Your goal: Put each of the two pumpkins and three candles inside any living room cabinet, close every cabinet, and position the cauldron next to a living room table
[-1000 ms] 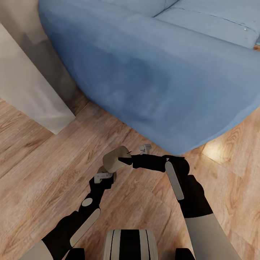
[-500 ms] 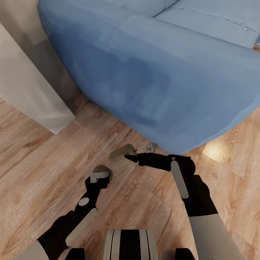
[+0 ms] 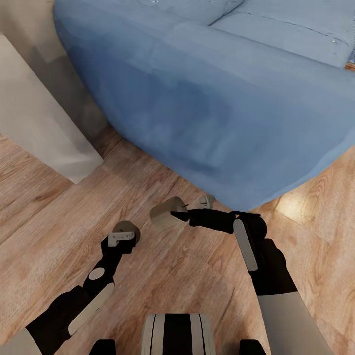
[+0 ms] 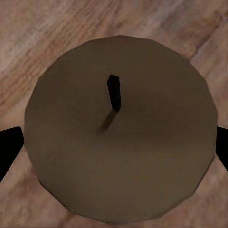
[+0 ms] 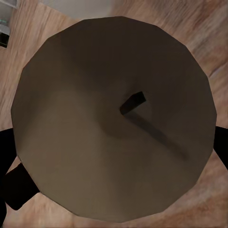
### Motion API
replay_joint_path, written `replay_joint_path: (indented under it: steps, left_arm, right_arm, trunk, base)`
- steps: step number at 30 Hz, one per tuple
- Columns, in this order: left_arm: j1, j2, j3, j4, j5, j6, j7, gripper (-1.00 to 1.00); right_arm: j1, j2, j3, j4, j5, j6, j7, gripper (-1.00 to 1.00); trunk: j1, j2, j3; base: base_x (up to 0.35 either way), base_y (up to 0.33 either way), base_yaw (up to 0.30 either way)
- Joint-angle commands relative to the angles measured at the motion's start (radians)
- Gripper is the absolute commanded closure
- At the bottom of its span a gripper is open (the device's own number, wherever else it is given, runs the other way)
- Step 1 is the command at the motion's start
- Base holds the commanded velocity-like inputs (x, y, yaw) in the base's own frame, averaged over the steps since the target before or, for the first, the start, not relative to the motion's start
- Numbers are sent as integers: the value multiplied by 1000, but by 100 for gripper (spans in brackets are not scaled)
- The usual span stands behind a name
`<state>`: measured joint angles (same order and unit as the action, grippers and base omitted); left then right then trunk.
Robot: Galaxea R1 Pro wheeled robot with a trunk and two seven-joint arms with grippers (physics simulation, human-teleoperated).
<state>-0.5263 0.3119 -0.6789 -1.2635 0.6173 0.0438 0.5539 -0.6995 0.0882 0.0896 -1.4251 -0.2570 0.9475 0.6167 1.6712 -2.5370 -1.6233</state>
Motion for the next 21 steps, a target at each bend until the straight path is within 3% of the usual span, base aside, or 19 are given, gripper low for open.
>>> replay_joint_path:
  steps: [1,12,15,21]
  left_arm:
    - [0,-1,1,3,2,0,-1,100]
    - [0,-7,8,6,4,3,0,100]
    - [0,-10,27,4,3,45,0,100]
    - [-1,-11,53,3,2,88,0,100]
  right_arm:
    - [0,0,0,0,-1,1,0,100]
    - [0,10,5,1,1,1,-1,100]
    - [0,12,7,3,2,1,-2,100]
    - [0,12,7,4,2,1,-2,100]
  trunk:
    - [0,0,4]
    - [-5,3,47]
    - [-7,4,58]
    - [-9,5,81]
  base:
    - [0,0,0]
    - [0,0,0]
    - [-17,0,0]
    - [-259,0,0]
